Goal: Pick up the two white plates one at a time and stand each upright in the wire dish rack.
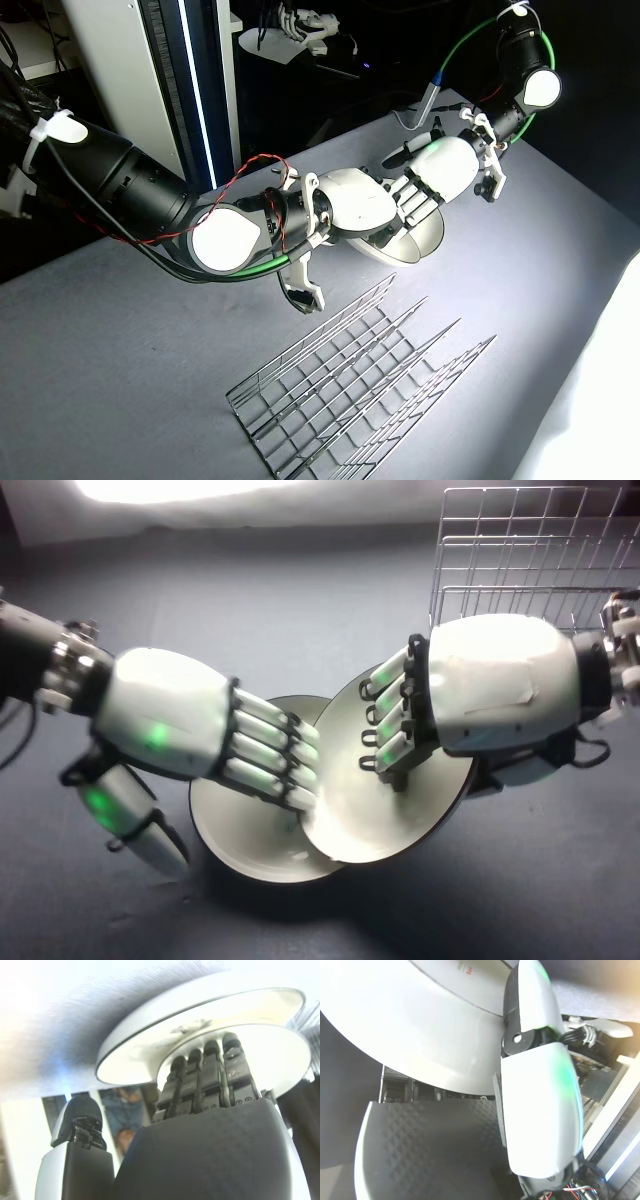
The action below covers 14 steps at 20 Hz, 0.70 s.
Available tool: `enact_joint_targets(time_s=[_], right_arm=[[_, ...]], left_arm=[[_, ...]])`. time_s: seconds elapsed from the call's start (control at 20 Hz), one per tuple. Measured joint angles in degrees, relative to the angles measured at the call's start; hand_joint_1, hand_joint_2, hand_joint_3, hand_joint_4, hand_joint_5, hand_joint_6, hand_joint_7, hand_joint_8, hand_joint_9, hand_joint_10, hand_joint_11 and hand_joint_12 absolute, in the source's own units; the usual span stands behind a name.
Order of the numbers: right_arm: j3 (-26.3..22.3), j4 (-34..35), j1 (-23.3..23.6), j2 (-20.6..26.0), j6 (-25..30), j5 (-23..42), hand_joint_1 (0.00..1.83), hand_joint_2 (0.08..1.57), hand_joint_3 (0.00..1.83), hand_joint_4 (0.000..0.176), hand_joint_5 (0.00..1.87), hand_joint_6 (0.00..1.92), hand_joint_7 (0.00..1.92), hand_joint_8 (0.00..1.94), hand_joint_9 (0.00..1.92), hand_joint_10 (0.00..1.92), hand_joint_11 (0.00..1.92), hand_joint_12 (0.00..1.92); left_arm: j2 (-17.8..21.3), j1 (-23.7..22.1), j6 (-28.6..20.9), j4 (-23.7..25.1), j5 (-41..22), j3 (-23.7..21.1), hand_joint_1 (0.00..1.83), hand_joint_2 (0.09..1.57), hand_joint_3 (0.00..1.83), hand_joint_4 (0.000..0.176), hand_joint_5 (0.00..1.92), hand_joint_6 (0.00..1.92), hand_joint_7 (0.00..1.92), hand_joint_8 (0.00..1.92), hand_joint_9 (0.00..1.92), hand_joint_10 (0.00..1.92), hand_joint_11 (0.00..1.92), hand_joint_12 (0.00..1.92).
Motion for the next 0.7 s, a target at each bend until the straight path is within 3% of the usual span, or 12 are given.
enact_joint_targets(time_s=[0.25,0.45,0.6,0.7], right_arm=[[-2.8,1.6,1.6,3.0,0.2,0.3,1.38,1.07,0.0,0.0,1.04,0.88,1.1,0.66,0.95,1.13,0.69,1.27],[-7.8,4.5,4.0,6.5,0.4,-0.6,1.37,1.1,0.0,0.0,1.0,1.0,1.01,0.81,0.9,1.17,0.68,1.2],[-9.9,6.3,4.8,7.9,0.7,-1.3,1.38,1.08,0.0,0.0,1.04,0.91,1.08,0.72,0.94,1.11,0.71,1.17],[-12.2,8.9,5.3,9.2,1.5,-2.5,1.38,1.09,0.0,0.0,1.03,0.93,1.05,0.76,0.92,1.15,0.69,1.19]], left_arm=[[7.1,-3.6,-3.7,-1.4,0.0,-3.7,0.0,1.21,0.0,0.0,0.1,0.0,0.05,0.0,0.02,0.0,0.0,0.0],[13.4,-6.9,-7.5,-3.1,-0.3,-8.2,0.0,1.21,0.0,0.0,0.1,0.0,0.07,0.01,0.03,0.01,0.01,0.0],[16.3,-7.9,-10.3,-2.9,-0.2,-8.7,0.0,1.21,0.0,0.0,0.1,0.0,0.07,0.0,0.03,0.0,0.0,0.0],[18.0,-9.3,-12.7,-2.4,0.2,-8.6,0.0,1.21,0.0,0.0,0.1,0.0,0.07,0.0,0.03,0.0,0.0,0.0]])
